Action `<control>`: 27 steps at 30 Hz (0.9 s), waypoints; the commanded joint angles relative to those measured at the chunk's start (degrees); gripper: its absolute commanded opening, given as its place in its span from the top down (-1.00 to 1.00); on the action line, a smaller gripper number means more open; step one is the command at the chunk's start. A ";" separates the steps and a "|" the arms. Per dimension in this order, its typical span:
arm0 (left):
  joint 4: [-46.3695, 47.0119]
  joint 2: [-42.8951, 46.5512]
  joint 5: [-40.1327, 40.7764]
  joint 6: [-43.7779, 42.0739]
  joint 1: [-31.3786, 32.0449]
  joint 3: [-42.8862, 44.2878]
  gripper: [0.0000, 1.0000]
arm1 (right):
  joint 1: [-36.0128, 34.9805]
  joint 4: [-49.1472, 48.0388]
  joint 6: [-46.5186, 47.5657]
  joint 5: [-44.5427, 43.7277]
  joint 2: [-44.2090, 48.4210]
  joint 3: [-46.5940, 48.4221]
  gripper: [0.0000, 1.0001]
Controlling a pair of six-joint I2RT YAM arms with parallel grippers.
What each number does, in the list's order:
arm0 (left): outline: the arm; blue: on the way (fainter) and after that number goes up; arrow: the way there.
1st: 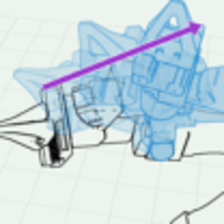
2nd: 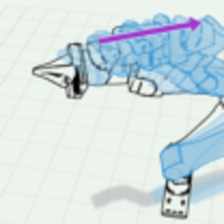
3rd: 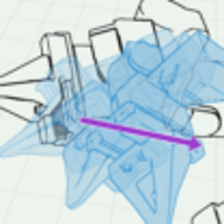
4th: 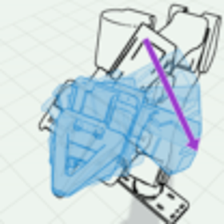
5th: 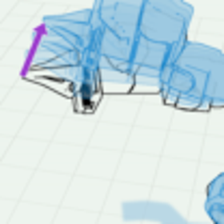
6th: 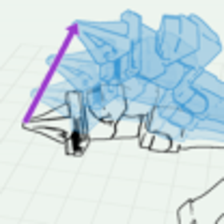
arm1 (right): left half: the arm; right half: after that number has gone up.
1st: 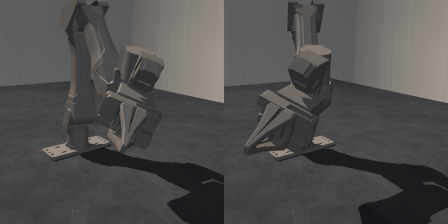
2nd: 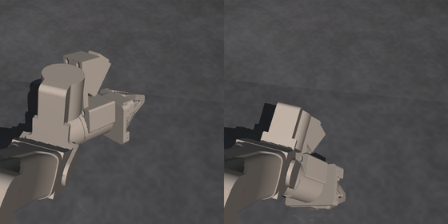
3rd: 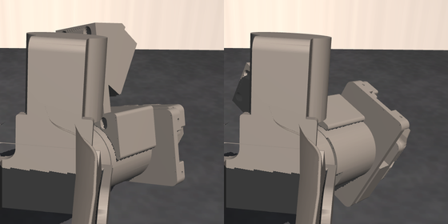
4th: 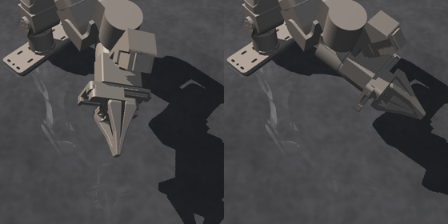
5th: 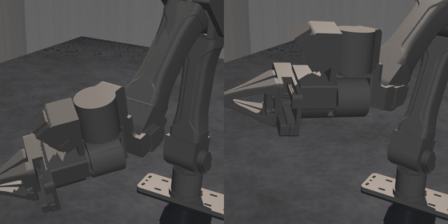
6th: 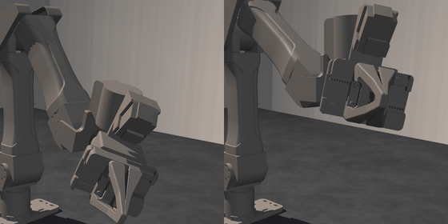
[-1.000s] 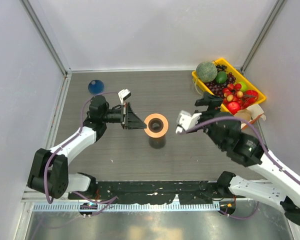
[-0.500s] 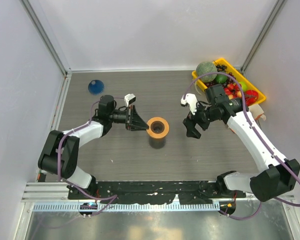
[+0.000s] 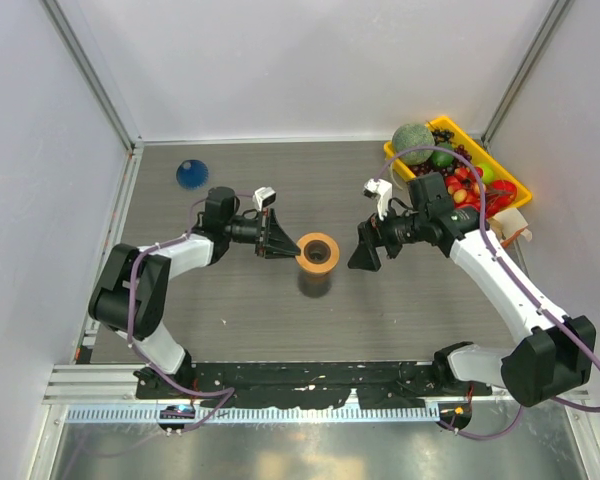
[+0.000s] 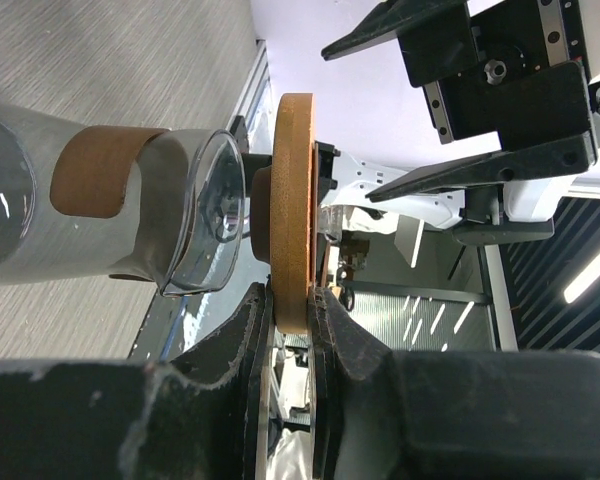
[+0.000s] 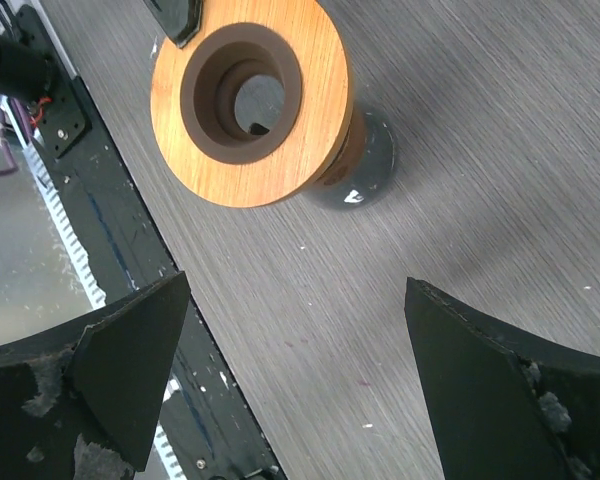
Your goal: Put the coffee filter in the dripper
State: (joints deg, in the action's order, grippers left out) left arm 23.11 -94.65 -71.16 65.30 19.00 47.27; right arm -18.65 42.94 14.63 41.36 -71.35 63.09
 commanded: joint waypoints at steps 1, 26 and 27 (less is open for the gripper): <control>-2.45 -0.18 -1.53 -3.77 -0.37 2.92 0.96 | 0.20 -5.85 -5.05 2.75 1.22 -0.08 -0.91; -18.54 -2.29 2.33 -15.63 -2.13 6.35 0.28 | 0.29 -3.30 -3.73 3.02 0.16 0.19 -0.91; -18.98 -2.12 2.34 -16.16 -2.30 6.52 0.21 | 0.29 -3.21 -3.47 3.11 0.07 0.19 -0.91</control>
State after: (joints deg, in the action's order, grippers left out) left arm 6.87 -96.86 -69.41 52.31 17.89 51.22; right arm -18.61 40.34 10.59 43.20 -71.37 62.70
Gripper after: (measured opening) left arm 0.346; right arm 0.957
